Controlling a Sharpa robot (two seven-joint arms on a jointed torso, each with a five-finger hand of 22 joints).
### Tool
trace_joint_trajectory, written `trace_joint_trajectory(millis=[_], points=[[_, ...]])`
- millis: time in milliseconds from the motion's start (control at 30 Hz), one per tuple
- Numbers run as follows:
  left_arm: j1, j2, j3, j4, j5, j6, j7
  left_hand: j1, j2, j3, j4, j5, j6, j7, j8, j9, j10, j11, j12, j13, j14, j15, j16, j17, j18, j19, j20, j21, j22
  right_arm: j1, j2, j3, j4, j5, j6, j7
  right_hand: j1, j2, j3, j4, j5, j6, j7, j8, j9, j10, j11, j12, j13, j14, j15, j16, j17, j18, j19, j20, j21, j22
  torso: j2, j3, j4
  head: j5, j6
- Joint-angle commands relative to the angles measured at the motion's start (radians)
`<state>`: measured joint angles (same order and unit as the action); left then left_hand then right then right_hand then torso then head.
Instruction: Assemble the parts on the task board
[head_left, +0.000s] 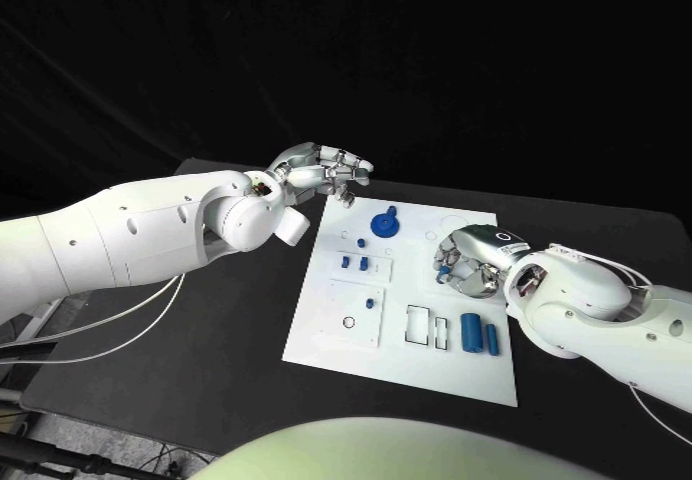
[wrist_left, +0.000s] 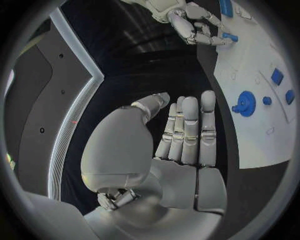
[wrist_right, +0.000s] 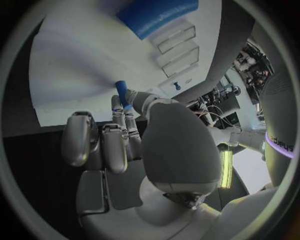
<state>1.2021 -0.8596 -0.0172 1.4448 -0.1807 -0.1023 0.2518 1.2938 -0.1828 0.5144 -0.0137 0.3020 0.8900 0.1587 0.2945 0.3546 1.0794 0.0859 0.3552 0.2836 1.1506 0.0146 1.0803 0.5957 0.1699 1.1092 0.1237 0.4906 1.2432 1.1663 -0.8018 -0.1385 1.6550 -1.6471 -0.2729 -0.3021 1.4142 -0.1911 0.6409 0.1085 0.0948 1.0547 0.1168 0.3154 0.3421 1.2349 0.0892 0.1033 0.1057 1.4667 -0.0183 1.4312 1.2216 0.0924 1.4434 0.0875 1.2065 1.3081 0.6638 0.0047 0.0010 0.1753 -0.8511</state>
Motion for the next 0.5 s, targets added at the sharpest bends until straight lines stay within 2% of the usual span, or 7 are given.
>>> trace_joint_trajectory(millis=[33, 200, 333, 500], points=[[0.001, 0.002, 0.001, 0.000, 0.000, 0.013, 0.002, -0.003, 0.007, -0.004, -0.002, -0.001, -0.006, -0.002, 0.005, 0.001, -0.003, -0.001, 0.003, -0.001, -0.006, 0.000, -0.003, -0.001, 0.011, 0.005, -0.003, -0.004, -0.001, 0.001, -0.011, 0.001, 0.019, -0.026, -0.041, -0.015, -0.009, 0.002, 0.005, -0.013, -0.005, -0.006, 0.002, 0.012, 0.083, 0.045, -0.036, -0.006, 0.031, 0.036, -0.005, 0.003, 0.000, -0.018, 0.000, -0.006, 0.007, 0.143, -0.001, 0.0002, -0.0013, 0.001, 0.002], [0.001, 0.003, 0.001, -0.001, 0.000, 0.014, 0.001, -0.003, 0.007, -0.004, -0.002, -0.001, -0.006, -0.002, 0.005, 0.001, -0.003, -0.001, 0.003, -0.001, -0.006, 0.000, -0.003, -0.001, 0.011, 0.005, -0.003, -0.004, -0.001, 0.012, -0.037, 0.004, 0.061, -0.004, -0.060, -0.011, -0.014, -0.002, 0.008, -0.020, -0.005, -0.008, 0.001, 0.015, 0.088, 0.046, -0.036, -0.007, 0.033, 0.036, -0.005, 0.003, 0.000, -0.019, 0.001, -0.006, 0.012, 0.146, -0.001, 0.0003, -0.0014, 0.002, 0.002], [0.001, 0.004, 0.000, -0.003, -0.001, 0.014, 0.000, -0.002, 0.008, -0.004, -0.003, 0.000, -0.006, -0.002, 0.005, 0.001, -0.003, -0.001, 0.004, -0.001, -0.006, 0.000, -0.003, -0.001, 0.011, 0.006, -0.004, -0.004, -0.001, 0.026, -0.059, 0.009, 0.112, 0.019, -0.081, -0.004, -0.016, -0.003, 0.009, -0.022, -0.005, -0.008, 0.001, 0.015, 0.089, 0.045, -0.036, -0.008, 0.034, 0.036, -0.005, 0.003, 0.001, -0.020, 0.002, -0.006, 0.014, 0.147, 0.000, 0.0007, -0.0007, 0.003, 0.003], [0.000, 0.006, 0.000, -0.006, -0.002, 0.014, 0.001, -0.001, 0.008, -0.004, -0.004, 0.000, -0.006, -0.002, 0.006, 0.001, -0.004, -0.001, 0.004, -0.001, -0.006, -0.001, -0.003, -0.001, 0.011, 0.006, -0.004, -0.004, -0.001, 0.032, -0.059, 0.012, 0.165, 0.033, -0.100, 0.008, -0.019, -0.005, 0.011, -0.025, -0.004, -0.009, 0.001, 0.016, 0.092, 0.045, -0.036, -0.009, 0.035, 0.036, -0.005, 0.003, 0.002, -0.020, 0.003, -0.006, 0.017, 0.148, 0.001, 0.0013, -0.0007, 0.003, 0.003]])
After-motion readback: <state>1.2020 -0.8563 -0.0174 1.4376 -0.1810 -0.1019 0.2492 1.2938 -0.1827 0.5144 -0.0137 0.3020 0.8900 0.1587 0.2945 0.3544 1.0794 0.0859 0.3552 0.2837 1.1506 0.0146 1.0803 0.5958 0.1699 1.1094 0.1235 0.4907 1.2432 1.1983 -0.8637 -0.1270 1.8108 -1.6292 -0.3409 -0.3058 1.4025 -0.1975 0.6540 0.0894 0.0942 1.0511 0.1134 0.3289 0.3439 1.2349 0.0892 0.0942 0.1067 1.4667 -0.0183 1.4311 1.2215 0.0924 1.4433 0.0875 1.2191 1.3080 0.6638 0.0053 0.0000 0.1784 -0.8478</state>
